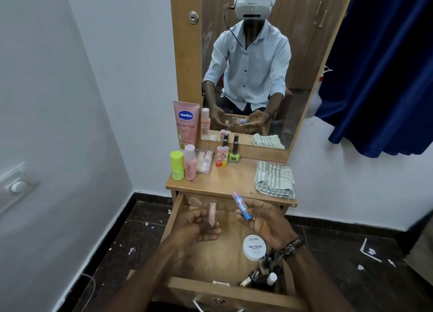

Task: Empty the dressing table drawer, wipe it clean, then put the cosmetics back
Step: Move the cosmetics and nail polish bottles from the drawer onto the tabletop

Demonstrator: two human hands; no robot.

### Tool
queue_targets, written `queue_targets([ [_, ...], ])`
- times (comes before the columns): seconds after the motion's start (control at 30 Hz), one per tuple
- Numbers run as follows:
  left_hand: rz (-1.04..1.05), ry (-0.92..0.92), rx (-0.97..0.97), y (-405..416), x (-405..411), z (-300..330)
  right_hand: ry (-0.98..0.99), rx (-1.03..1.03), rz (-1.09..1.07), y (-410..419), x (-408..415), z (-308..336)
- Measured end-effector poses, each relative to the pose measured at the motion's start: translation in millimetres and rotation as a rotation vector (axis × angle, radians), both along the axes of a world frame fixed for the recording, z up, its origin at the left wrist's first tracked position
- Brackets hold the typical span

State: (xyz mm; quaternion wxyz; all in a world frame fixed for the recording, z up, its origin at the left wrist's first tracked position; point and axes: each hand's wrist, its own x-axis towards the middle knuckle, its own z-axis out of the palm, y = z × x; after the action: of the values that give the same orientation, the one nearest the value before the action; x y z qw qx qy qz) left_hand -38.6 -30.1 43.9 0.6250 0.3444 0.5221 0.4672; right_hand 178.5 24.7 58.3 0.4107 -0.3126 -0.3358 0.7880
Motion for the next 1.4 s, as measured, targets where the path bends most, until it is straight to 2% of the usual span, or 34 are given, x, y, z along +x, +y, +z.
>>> queue_targets([
  [0.17, 0.047, -0.088, -0.002, 6, 5, 3, 0.109, 0.094, 0.195, 2, 1, -7],
  [0.33, 0.091, -0.087, 0.1, 17, 10, 13, 0.121, 0.088, 0.038, 12, -6, 6],
  [0.47, 0.141, -0.005, 0.212, 38, 20, 29, -0.153, 0.178, -0.239, 24, -14, 24],
  [0.6, 0.298, 0.292, 0.374, 65, 39, 45, -0.468, 0.368, -0.424, 47, -25, 34],
  [0.7, 0.304, 0.523, 0.464, 87, 49, 44, -0.776, 0.53, -0.519, 73, -38, 38],
  [0.77, 0.312, 0.626, 0.48, 95, 53, 37, -0.887, 0.539, -0.569, 87, -50, 42],
  [0.87, 0.35, 0.73, 0.482, 95, 58, 25, -0.993, 0.555, -0.593, 108, -65, 38],
  [1.03, 0.386, 0.737, 0.519, 96, 55, 12, -1.171, 0.568, -0.561, 120, -77, 23],
  [1.4, 0.397, 0.68, 0.519, 96, 52, 3, -1.212, 0.593, -0.589, 121, -85, 16],
])
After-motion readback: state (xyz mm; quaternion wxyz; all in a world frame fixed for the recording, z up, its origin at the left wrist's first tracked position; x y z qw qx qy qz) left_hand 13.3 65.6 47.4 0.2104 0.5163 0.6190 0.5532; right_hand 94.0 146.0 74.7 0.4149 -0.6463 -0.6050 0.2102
